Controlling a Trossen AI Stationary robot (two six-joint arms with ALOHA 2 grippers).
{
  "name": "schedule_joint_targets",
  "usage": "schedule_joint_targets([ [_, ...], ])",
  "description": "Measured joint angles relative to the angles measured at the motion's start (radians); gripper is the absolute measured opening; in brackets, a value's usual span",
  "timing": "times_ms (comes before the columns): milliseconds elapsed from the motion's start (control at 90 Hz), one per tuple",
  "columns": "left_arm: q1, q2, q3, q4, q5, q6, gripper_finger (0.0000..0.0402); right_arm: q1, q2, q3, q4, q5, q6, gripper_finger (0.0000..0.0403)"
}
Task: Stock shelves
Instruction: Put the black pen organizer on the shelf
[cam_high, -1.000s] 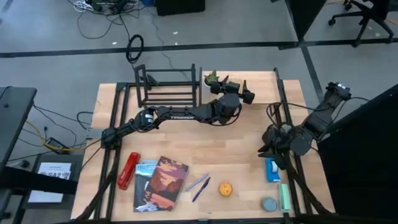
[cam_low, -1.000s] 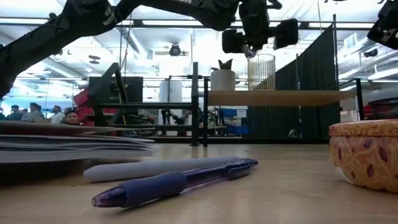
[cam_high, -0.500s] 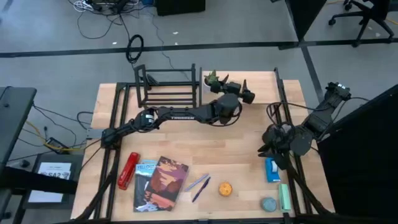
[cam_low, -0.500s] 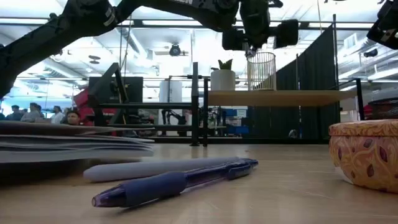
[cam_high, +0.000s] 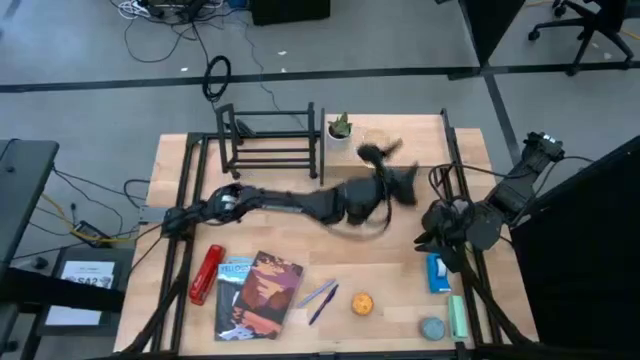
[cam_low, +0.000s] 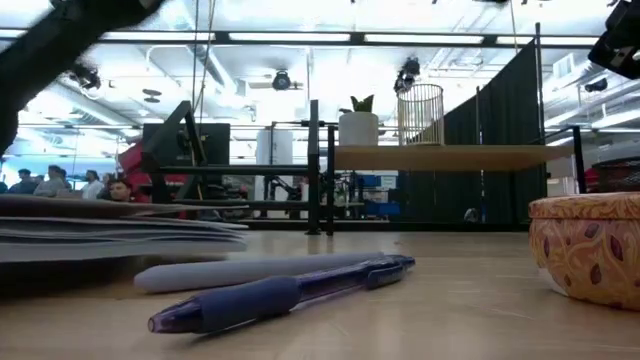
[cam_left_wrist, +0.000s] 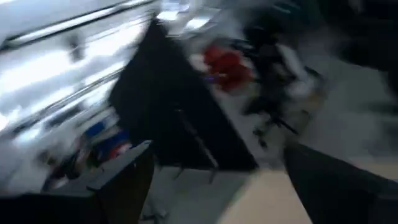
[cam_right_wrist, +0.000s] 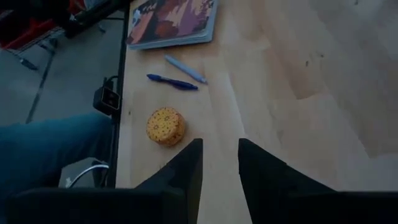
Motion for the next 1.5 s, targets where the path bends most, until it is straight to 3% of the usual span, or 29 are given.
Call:
schedule_joint_targets([
  [133,-0.059,-0.042,0.002,-0.441,0.141,-0.417,0.0199,0.000,0.000,0.000,0.000,0.000,-0.029,0.0075],
  [211,-0.050,-0.039,-0.020,-0.592,0.216,-0.613,0.0135,0.000,0.000,0.000,0.001,0.010,-0.041,0.0075],
  [333,0.013,-0.037,-0.158,-0.476,0.386,-0.697,0.0036,0.000,0.000,0.000,0.002,0.024,-0.050,0.0075],
  [389,0.047,-0.040,-0.222,-0.380,0.439,-0.710,0.0012,0.000,0.000,0.000,0.001,0.026,-0.050,0.0075],
  [611,0.175,-0.073,-0.456,0.007,0.635,-0.730,0.0002,0.000,0.000,0.000,0.001,0.026,-0.050,0.0075],
  [811,0.226,-0.082,-0.522,0.120,0.729,-0.741,0.0000,-0.001,0.000,0.000,0.010,0.026,-0.050,0.0075],
  [1211,0.309,-0.082,-0.528,0.172,0.770,-0.737,0.0000,-0.002,0.000,0.000,0.017,0.026,-0.050,0.0075],
  [1500,0.311,-0.082,-0.528,0.161,0.775,-0.697,0.0000,-0.002,0.000,0.000,0.017,0.031,-0.050,0.0075],
])
